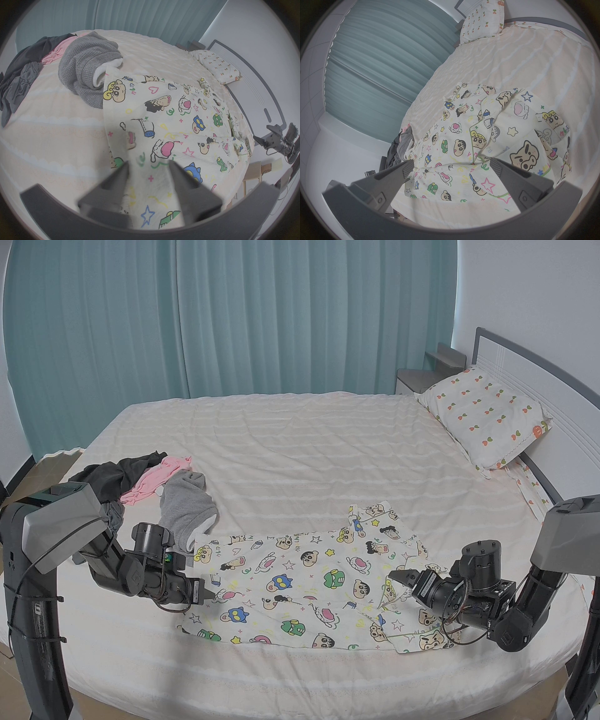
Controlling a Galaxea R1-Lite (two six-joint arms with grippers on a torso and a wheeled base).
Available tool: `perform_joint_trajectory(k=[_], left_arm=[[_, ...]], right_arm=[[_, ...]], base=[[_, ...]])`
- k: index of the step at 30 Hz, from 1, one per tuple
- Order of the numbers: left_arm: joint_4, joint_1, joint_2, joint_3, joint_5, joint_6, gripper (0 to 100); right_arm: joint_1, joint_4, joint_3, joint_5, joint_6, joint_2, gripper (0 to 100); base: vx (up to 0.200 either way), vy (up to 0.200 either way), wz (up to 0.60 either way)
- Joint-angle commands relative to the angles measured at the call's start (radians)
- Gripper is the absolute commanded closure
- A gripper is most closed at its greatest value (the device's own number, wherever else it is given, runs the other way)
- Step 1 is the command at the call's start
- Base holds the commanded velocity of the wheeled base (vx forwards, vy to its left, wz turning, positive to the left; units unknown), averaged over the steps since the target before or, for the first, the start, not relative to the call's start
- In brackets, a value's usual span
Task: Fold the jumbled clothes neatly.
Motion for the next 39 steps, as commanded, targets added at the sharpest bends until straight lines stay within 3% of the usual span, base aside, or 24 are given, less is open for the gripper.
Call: perform_joint_trajectory(k=[1, 23, 30, 39], left_arm=[[0.0, 0.002, -0.014, 0.015, 0.001, 0.0, 100], [0.0, 0.003, -0.07, 0.076, 0.029, 0.006, 100], [0.0, 0.008, -0.067, 0.115, 0.03, 0.069, 100], [-0.015, 0.02, -0.035, 0.098, 0.054, 0.066, 100]], right_arm=[[0.002, 0.0, 0.0, 0.001, 0.0, 0.0, 0], [0.0, 0.0, 0.0, 0.001, 0.0, 0.0, 0], [0.0, 0.0, 0.0, 0.001, 0.0, 0.0, 0], [0.002, 0.0, 0.0, 0.001, 0.0, 0.001, 0]], base=[[0.0, 0.0, 0.0], [0.0, 0.0, 0.0], [0.0, 0.0, 0.0], [0.0, 0.0, 0.0]])
